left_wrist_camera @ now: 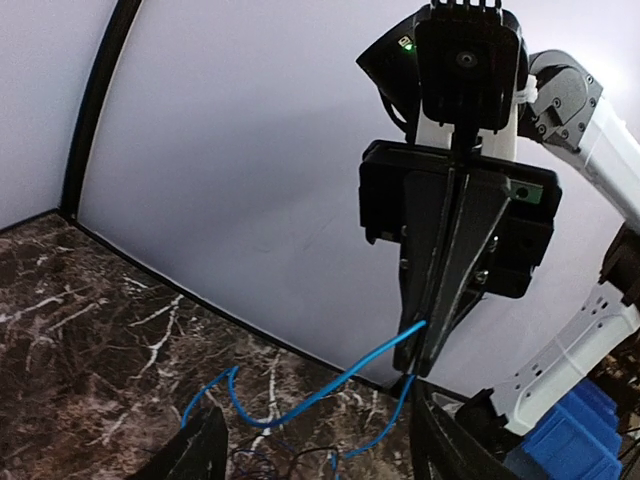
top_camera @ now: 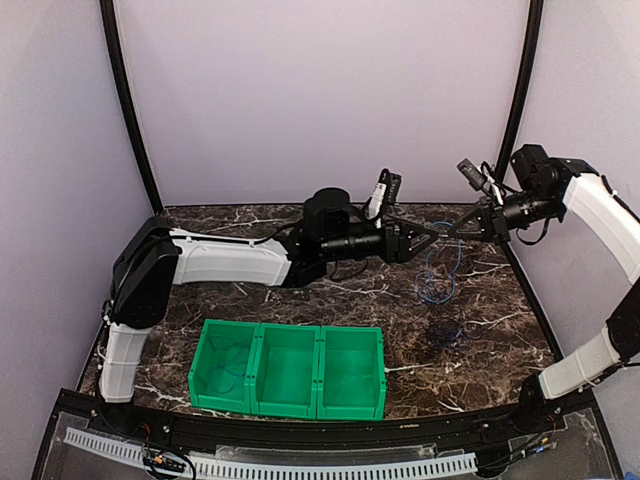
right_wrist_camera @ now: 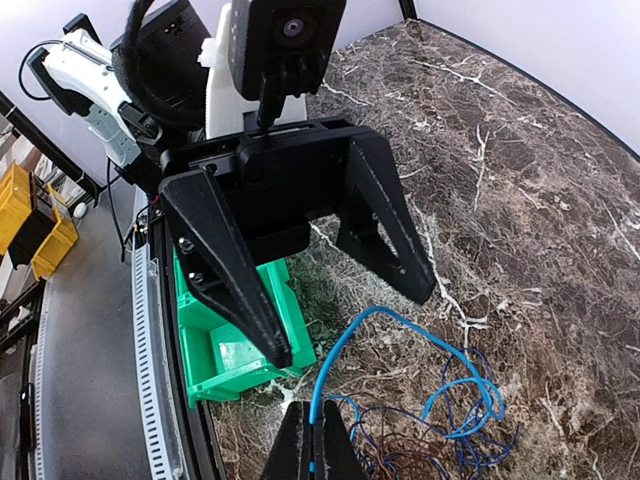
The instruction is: Untangle the cables
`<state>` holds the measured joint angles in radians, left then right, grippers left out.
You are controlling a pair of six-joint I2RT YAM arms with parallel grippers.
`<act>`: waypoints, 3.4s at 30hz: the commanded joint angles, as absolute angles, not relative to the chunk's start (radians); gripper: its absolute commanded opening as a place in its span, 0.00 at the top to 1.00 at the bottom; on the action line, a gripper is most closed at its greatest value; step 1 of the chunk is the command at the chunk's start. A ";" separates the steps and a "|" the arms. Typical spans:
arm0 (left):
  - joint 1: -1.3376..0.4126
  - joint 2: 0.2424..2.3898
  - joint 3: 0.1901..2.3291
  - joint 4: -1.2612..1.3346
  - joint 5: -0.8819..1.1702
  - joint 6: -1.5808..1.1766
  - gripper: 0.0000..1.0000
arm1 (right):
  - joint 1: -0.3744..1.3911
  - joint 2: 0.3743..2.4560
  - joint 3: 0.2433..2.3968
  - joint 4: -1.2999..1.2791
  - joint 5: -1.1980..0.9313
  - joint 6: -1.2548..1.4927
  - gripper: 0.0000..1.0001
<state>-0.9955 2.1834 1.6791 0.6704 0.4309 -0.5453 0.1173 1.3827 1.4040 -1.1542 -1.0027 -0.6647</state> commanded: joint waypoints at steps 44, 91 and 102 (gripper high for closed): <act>-1.086 1.944 1.871 0.538 -0.054 -0.189 1.00 | 0.126 1.568 0.939 -0.397 -0.870 -0.435 0.79; -1.088 0.963 1.108 -0.707 -0.486 -0.728 1.00 | 0.113 1.540 0.964 -0.472 -0.776 -0.498 0.41; -1.088 0.848 0.906 -0.763 -0.514 -0.837 1.00 | 0.118 1.544 0.961 -0.474 -0.775 -0.500 0.40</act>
